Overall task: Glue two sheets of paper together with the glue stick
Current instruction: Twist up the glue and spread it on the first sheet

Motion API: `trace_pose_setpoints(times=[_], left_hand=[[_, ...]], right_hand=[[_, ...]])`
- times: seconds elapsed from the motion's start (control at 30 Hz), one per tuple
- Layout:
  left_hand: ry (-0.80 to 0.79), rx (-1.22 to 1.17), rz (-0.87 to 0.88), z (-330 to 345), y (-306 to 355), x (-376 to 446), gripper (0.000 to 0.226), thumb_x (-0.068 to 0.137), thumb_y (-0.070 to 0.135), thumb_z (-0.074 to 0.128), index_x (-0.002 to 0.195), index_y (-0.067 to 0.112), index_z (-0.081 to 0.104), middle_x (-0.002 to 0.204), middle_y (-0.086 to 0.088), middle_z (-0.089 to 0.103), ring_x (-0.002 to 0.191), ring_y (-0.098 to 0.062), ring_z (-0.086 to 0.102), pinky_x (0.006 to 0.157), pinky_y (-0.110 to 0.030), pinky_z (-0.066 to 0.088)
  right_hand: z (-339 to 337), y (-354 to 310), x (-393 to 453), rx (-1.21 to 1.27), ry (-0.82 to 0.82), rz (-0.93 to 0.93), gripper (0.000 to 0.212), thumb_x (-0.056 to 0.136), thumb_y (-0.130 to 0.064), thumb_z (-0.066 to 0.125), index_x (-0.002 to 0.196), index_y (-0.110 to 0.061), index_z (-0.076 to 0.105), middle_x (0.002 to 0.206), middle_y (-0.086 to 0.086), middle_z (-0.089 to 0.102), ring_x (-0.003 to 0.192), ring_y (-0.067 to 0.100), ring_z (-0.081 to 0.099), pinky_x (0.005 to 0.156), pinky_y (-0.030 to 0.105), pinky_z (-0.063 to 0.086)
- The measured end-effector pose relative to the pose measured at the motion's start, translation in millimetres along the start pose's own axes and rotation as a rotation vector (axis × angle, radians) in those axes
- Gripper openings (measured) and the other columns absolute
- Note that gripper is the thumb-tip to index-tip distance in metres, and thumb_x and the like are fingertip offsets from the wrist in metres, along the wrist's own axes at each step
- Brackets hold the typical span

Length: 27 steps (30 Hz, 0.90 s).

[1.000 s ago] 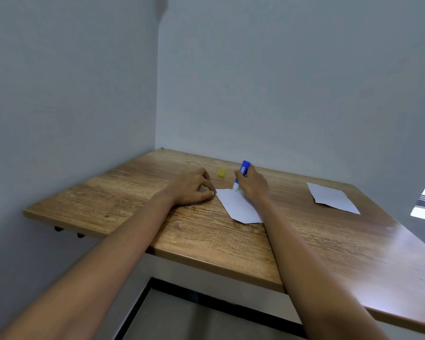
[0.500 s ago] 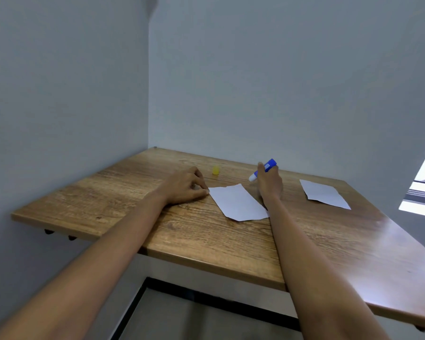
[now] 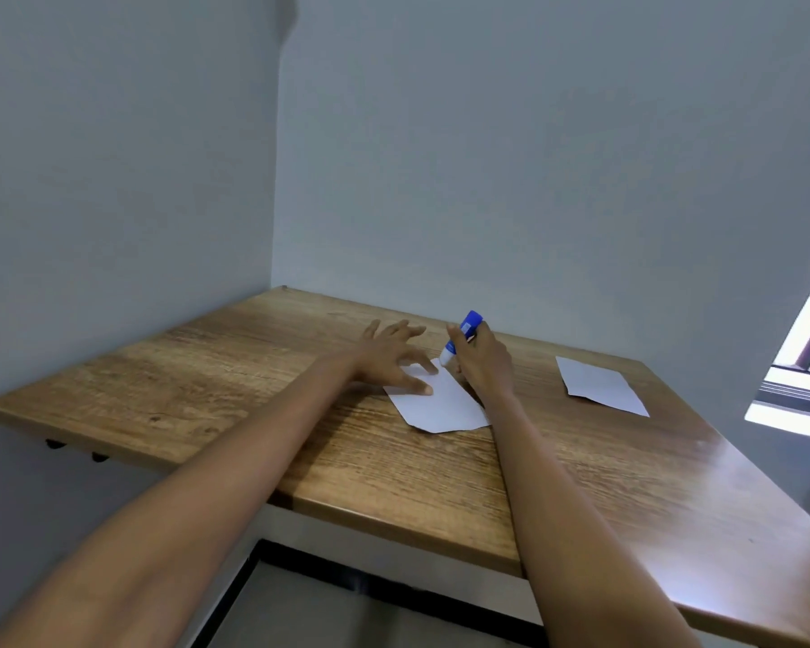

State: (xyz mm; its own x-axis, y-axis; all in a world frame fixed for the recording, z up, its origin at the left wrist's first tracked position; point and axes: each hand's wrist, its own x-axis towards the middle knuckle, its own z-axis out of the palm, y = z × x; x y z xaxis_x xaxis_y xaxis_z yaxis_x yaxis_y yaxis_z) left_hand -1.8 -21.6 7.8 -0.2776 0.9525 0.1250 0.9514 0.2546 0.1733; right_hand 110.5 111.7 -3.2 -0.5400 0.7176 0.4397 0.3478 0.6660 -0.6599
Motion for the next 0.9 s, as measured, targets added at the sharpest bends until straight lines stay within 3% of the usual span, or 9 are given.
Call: trace_pose_setpoints(times=[0.5, 0.9], left_hand=[[0.039, -0.056, -0.013, 8, -6, -6, 0.046, 0.082, 0.061, 0.054, 0.126, 0.046, 0.053, 0.161, 0.005, 0.006, 0.147, -0.013, -0.01, 0.114, -0.051, -0.015], [0.087, -0.027, -0.083, 9, -15, -5, 0.051, 0.08, 0.065, 0.054, 0.125, 0.043, 0.055, 0.16, 0.002, 0.009, 0.148, -0.016, -0.006, 0.114, -0.056, -0.013]], right_hand=[[8, -9, 3, -0.174, -0.056, -0.062, 0.048, 0.092, -0.054, 0.046, 0.115, -0.013, 0.055, 0.097, 0.007, 0.067, 0.091, 0.025, 0.062, 0.072, 0.032, 0.041], [3, -10, -1, -0.229, -0.069, -0.063, 0.034, 0.095, -0.048, 0.045, 0.092, -0.014, 0.052, 0.08, 0.0, 0.055, 0.074, 0.018, 0.051, 0.065, 0.03, 0.035]])
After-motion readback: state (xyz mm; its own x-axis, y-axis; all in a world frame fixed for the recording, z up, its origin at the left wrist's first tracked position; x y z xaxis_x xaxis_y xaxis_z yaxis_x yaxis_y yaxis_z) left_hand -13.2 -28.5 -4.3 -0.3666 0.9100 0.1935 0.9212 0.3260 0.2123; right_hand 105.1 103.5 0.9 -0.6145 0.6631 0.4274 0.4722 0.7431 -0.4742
